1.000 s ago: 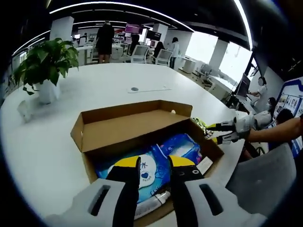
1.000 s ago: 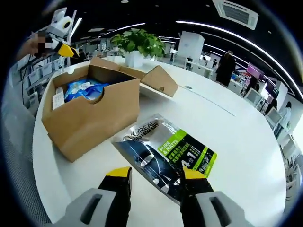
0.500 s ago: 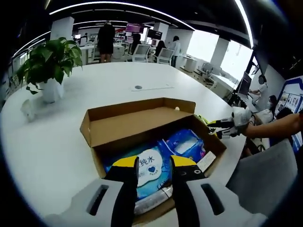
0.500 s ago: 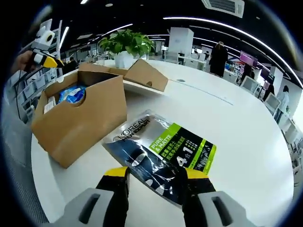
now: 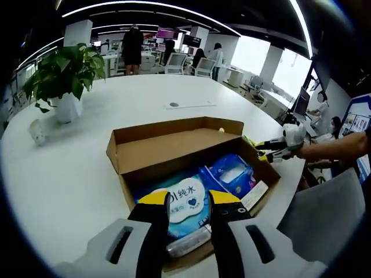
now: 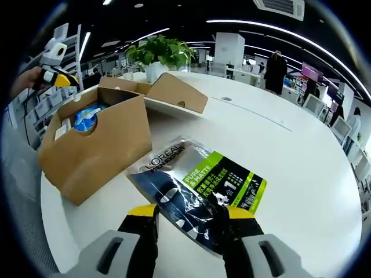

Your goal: Operate the shoe box by opening the lid, removing the specified soft item, and placing it in the target area until the item is outside and the box remains undamaged.

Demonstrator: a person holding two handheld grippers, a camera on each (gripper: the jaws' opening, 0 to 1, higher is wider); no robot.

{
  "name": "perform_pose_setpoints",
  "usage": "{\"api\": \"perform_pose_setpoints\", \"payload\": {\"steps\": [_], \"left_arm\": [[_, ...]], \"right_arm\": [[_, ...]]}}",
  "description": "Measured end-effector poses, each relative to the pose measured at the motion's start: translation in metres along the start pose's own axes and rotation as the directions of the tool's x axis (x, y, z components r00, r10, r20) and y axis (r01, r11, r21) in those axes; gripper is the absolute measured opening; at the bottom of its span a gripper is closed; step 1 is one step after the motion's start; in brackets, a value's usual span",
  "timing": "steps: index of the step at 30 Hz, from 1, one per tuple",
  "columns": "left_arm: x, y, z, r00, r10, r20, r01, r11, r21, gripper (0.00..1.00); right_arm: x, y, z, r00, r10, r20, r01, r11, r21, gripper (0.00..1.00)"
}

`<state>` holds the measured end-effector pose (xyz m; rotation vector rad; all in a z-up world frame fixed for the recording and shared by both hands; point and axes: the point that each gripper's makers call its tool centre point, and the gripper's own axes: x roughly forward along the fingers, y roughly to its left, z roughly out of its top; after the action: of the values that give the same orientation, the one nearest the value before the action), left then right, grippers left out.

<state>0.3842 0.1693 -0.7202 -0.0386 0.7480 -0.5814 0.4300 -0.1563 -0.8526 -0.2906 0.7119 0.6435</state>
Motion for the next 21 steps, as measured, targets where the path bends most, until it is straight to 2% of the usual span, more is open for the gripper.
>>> {"api": "perform_pose_setpoints", "payload": {"steps": [12, 18, 21], "left_arm": [[0.001, 0.007, -0.004, 1.0, 0.009, -0.025, -0.008, 1.0, 0.018, 0.25], [0.001, 0.011, -0.006, 0.999, 0.024, -0.04, -0.022, 0.999, 0.039, 0.26], [0.0, 0.012, -0.007, 0.999, 0.032, -0.042, -0.03, 0.999, 0.039, 0.26]], "right_arm": [[-0.005, 0.001, 0.004, 1.0, 0.002, 0.008, -0.002, 1.0, 0.0, 0.42], [-0.016, 0.005, 0.015, 0.999, 0.002, 0.044, -0.002, 1.0, -0.005, 0.42], [-0.024, 0.009, 0.026, 0.997, 0.008, 0.075, -0.007, 1.0, -0.012, 0.42]]}}
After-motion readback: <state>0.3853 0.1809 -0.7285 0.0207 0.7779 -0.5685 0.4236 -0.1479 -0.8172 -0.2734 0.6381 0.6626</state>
